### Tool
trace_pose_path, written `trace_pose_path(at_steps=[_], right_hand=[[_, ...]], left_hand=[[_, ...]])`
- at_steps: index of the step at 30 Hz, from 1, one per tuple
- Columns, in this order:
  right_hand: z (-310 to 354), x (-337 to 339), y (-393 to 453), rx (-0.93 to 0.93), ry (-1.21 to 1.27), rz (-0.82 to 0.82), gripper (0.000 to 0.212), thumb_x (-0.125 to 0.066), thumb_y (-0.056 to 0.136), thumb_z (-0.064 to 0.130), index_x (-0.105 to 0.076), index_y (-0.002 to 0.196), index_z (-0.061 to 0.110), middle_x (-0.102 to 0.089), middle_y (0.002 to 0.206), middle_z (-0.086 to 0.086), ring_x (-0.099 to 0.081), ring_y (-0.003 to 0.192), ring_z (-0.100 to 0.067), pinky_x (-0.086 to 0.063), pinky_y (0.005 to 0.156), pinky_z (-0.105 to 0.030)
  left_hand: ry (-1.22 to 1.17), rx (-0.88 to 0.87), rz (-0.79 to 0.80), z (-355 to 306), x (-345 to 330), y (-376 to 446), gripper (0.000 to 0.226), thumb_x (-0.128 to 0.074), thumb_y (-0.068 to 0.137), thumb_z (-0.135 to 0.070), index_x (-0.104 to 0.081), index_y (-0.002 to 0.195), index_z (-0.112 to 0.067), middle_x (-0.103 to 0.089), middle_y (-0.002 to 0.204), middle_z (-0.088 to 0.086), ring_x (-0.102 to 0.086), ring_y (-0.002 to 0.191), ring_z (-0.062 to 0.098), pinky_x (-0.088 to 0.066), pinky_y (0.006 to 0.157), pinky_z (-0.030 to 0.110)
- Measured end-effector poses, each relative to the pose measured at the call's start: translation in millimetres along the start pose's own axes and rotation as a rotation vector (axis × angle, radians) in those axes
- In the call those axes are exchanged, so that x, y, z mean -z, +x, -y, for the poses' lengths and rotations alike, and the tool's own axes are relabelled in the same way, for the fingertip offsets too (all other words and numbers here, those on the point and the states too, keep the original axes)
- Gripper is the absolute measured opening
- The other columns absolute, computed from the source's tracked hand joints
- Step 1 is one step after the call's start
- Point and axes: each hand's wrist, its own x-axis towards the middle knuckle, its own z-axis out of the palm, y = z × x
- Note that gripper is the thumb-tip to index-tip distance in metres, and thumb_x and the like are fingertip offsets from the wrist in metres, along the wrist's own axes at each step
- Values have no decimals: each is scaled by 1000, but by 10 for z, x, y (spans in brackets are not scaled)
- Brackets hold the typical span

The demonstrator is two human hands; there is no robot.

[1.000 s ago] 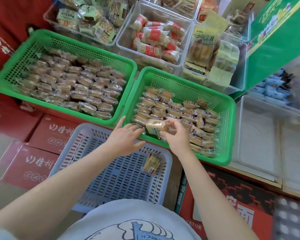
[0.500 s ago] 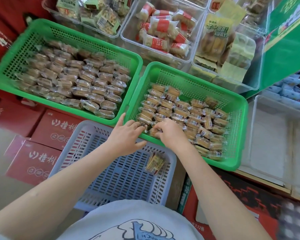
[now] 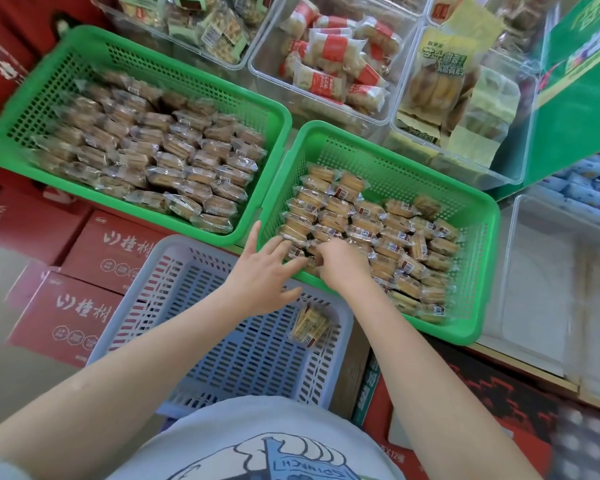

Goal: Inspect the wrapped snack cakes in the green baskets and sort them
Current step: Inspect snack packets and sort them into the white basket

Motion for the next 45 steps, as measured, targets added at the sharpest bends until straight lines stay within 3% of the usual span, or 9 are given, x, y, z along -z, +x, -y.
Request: trace_pose_path(at_steps=[9, 17, 23, 29, 33, 35, 38, 42, 45], right_hand=[[-167, -46, 18, -21, 218, -178, 13, -59, 97, 20, -62, 107, 13, -56, 107, -5, -58, 88, -26, -51, 73, -38], [-95, -186, -46, -55, 172, -207, 17, -44, 96, -5, -44, 100, 11, -45, 109, -15, -37, 62, -16, -24, 47, -29], [-214, -69, -245, -4, 445, -282, 11, -39, 104, 14, -38, 93, 14, -47, 90, -5, -43, 76, -23, -30, 56, -31], [-317, 136, -717, -8, 859, -618, 6, -47, 104, 13, -49, 98, 13, -58, 93, -5, -66, 80, -26, -57, 57, -42], [-408, 287, -957, -189, 1311, -640, 9, -43, 106, 12, -46, 97, 14, -62, 106, -19, -72, 87, -31, -62, 67, -44], [-392, 307, -1010, -219, 1412, -592, 9, -42, 106, 12, -47, 99, 13, -65, 109, -21, -73, 89, -32, -61, 73, -48], [-258, 322, -1087, -210, 1520, -506, 7, -41, 106, 9, -47, 104, 6, -68, 105, -21, -74, 84, -31, -60, 74, -46], [-95, 353, -1244, -148, 1741, -338, 20, -34, 106, 10, -49, 116, 0, -69, 86, -19, -64, 63, -28, -56, 58, -38], [-45, 357, -1366, -97, 1775, -240, 42, -37, 108, 35, -60, 123, 3, -69, 88, -11, -59, 61, -18, -50, 54, -32]], left_hand=[[-73, -8, 79, -17, 10, 143, 59, -33, 98, -64, -36, 152, -40, -7, 170, 8, -5, 156, 28, 9, 124, 54], [-111, 19, 119, -31, 37, 182, 55, -37, 95, -67, -48, 144, -44, -11, 169, 7, -7, 156, 26, 9, 124, 51], [-99, 16, 146, -37, 68, 182, 56, -37, 95, -65, -46, 145, -42, -11, 169, 7, -7, 156, 26, 9, 124, 51], [-167, -13, 169, 3, 142, 131, 57, -45, 95, -65, -47, 146, -41, -16, 168, 6, -9, 156, 23, 10, 123, 49], [-756, 109, -101, -82, 375, -27, 29, -58, 99, -42, -73, 118, -25, -64, 135, -5, -52, 131, 11, -14, 125, 49], [-1282, 274, -156, -198, 586, -127, 27, -51, 104, -33, -70, 118, -21, -72, 118, -6, -64, 114, 10, -42, 111, 38], [-1856, 299, -97, -348, 820, -255, 27, -50, 105, -33, -65, 123, -20, -75, 111, 4, -72, 97, 16, -58, 84, 35], [-2124, 257, -153, -415, 890, -460, 24, -69, 87, -23, -70, 109, -14, -75, 103, 11, -72, 87, 22, -62, 61, 29], [-2254, 204, -83, -445, 924, -575, 30, -66, 84, -24, -70, 111, -11, -74, 100, 14, -73, 79, 20, -59, 56, 24]])
